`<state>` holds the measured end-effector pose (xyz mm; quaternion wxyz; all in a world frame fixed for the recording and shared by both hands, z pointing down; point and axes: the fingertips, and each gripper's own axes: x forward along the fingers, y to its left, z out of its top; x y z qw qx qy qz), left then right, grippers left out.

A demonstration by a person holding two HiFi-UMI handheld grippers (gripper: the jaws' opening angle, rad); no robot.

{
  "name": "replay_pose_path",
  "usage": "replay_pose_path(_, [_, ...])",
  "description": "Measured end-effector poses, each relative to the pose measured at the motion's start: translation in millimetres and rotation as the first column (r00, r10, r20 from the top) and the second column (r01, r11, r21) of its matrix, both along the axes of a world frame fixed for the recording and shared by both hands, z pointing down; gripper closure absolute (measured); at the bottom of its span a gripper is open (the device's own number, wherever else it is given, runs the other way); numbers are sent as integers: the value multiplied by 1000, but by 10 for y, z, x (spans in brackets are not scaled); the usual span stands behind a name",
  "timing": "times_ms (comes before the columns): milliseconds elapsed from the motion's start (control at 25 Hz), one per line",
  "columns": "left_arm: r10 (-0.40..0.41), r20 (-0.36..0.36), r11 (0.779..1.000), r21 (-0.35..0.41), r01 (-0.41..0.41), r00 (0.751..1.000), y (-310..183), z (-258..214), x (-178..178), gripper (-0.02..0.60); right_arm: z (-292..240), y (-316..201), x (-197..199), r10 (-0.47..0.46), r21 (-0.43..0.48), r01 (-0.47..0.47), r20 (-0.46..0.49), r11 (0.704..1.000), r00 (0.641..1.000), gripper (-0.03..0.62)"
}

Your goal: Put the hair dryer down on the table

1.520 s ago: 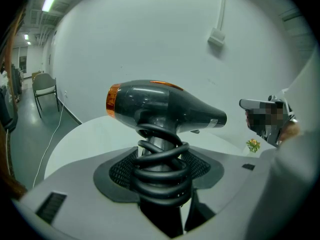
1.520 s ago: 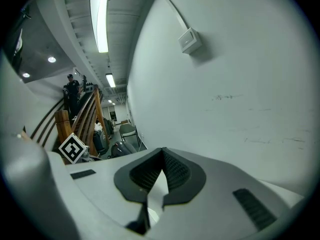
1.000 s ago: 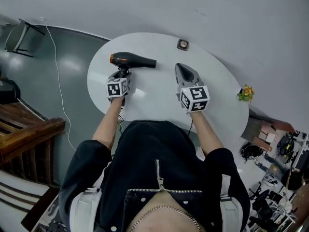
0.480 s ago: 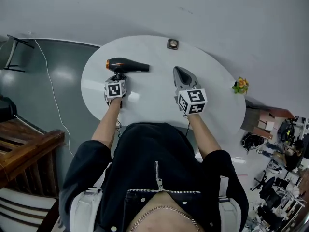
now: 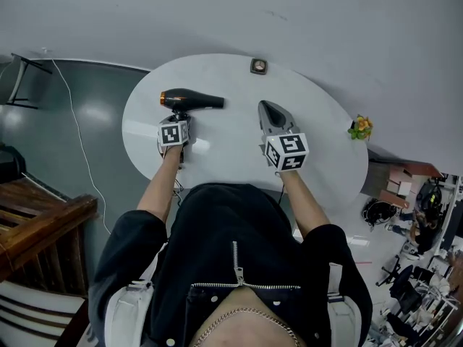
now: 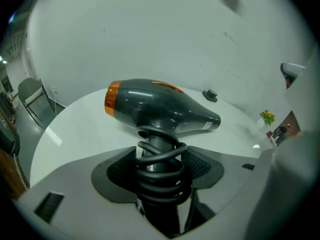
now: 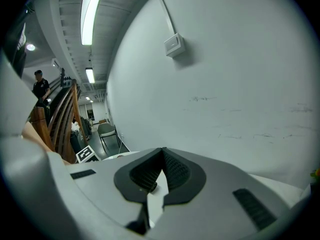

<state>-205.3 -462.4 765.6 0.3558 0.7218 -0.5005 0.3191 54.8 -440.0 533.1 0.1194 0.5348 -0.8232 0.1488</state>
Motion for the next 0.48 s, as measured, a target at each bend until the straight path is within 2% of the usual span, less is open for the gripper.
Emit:
replay_pose_path(120, [9,-16,1000,-5,-9,1000,62,-2,-8,305,-11,9,-31,-7,5,7,1,1000,1000,588])
replay_pose_path(240, [11,-12,1000,22,-10,1000,96,-92,-38,305,-22,7,-55,-15,11,15,-2,1000,1000,589])
replay_pose_path(400, [-11,-2,995,100,11,1000,128,-306,-128,307,-31,10,-91,-26,14,26,0,1000,1000,589])
replay_pose_path(480, [-19,3,988,155,19,1000,125,-469,-160,346,-32,4,-113,-31,15,31,4,999,1000,589])
